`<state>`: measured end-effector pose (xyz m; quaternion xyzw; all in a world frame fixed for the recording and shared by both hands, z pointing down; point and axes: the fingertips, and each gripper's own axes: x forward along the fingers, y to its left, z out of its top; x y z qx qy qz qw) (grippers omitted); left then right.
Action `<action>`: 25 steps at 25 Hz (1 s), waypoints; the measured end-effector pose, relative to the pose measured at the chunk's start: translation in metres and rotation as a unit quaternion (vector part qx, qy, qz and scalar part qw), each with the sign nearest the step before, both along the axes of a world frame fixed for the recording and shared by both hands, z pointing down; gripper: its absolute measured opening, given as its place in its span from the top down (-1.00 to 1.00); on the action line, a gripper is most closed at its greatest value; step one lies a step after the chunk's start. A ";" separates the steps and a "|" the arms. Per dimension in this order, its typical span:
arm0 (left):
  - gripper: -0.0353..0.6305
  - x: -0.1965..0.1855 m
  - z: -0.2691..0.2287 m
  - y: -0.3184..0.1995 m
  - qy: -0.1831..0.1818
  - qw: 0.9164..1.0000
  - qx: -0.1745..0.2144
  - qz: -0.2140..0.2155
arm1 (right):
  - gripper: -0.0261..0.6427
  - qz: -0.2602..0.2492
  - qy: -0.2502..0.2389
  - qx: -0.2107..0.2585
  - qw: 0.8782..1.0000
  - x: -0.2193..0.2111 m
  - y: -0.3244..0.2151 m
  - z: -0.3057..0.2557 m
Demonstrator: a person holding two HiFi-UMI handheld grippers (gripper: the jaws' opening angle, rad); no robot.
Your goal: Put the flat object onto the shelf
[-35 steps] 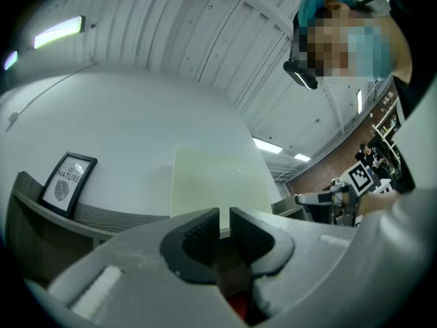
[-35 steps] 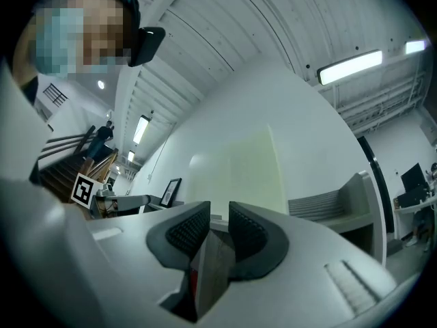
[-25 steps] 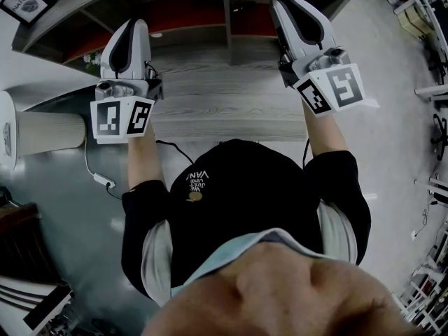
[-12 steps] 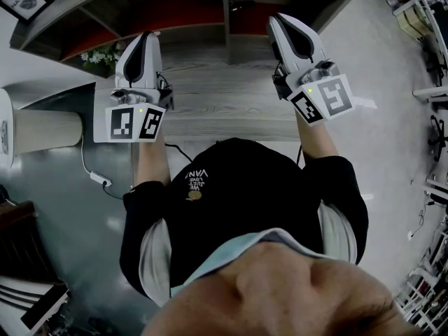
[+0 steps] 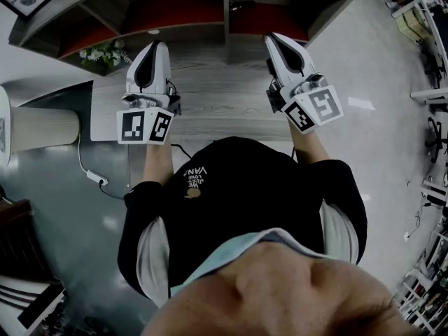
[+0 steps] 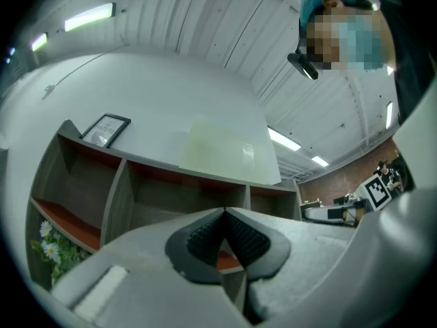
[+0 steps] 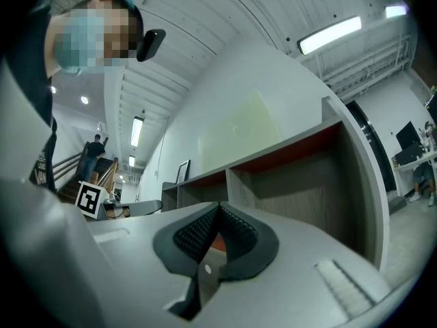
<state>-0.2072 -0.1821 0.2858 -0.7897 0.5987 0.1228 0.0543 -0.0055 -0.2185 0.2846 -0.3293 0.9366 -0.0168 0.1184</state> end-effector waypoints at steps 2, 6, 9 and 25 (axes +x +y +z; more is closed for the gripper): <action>0.89 0.002 0.007 0.001 0.002 1.000 -0.006 0.001 | 0.92 -0.002 0.001 -0.010 1.000 0.000 0.001 0.008; 0.89 0.004 0.020 0.003 0.000 1.000 -0.017 0.000 | 0.92 -0.001 0.004 -0.021 1.000 -0.002 0.003 0.018; 0.89 0.004 0.028 0.005 0.002 1.000 -0.029 -0.003 | 0.92 -0.004 0.011 -0.028 1.000 -0.003 0.005 0.027; 0.89 -0.001 0.068 0.012 0.015 0.997 -0.081 -0.008 | 0.92 0.010 0.016 -0.067 0.998 0.002 0.003 0.054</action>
